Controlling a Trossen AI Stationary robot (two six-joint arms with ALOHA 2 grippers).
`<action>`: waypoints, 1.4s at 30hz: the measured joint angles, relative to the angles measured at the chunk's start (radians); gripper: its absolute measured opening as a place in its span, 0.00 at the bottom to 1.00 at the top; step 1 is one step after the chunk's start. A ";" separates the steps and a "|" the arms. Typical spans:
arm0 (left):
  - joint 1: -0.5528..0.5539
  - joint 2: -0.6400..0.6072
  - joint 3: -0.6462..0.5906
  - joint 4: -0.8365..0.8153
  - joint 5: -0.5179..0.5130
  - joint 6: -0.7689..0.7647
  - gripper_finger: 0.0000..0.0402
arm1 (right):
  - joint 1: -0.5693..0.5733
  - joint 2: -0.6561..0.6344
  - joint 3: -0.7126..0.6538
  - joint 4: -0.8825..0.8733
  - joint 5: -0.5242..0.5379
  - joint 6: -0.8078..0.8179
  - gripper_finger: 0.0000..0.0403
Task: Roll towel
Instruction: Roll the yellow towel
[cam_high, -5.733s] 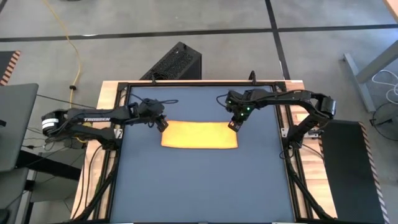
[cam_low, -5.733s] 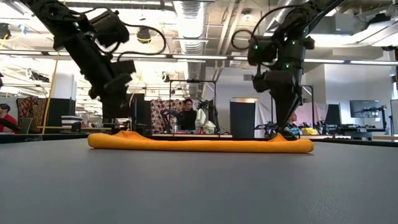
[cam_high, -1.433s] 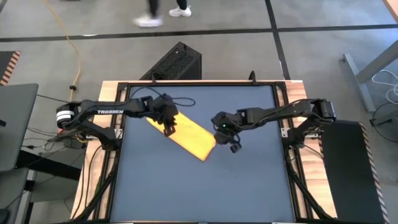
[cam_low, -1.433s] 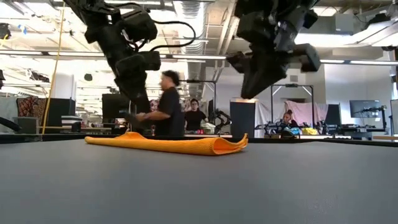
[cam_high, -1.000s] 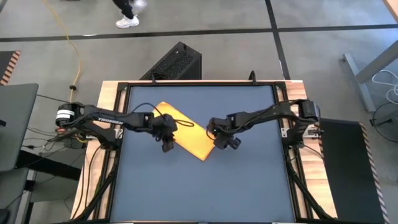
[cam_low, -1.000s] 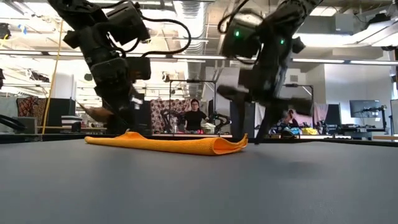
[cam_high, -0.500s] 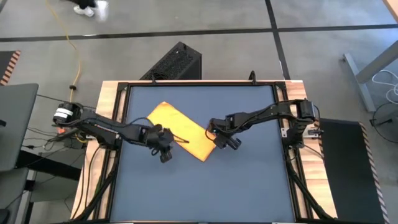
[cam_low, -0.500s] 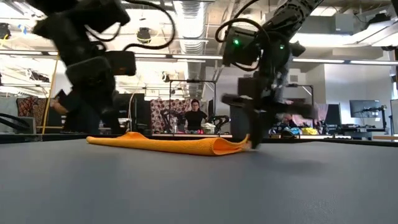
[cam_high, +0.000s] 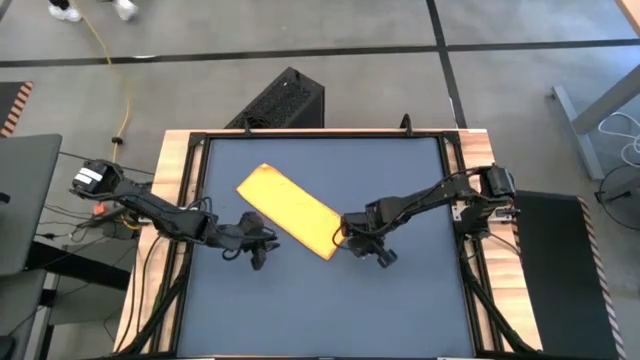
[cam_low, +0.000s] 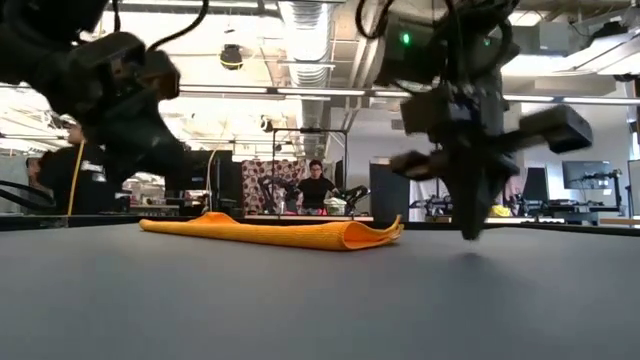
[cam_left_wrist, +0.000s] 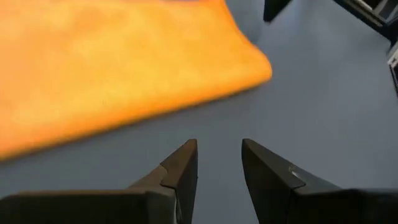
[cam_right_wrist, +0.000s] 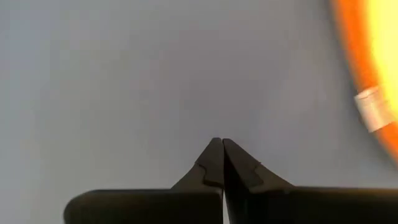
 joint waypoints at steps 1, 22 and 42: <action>0.001 0.010 0.010 0.021 -0.032 0.030 0.28 | -0.007 -0.011 0.000 0.018 0.000 0.009 0.04; 0.219 0.568 0.415 -0.193 0.315 0.007 0.26 | -0.273 -0.107 0.001 0.193 0.001 0.260 0.04; -0.112 0.172 0.436 -0.756 0.374 0.042 0.00 | -0.036 -0.105 0.000 0.504 -0.113 0.275 0.05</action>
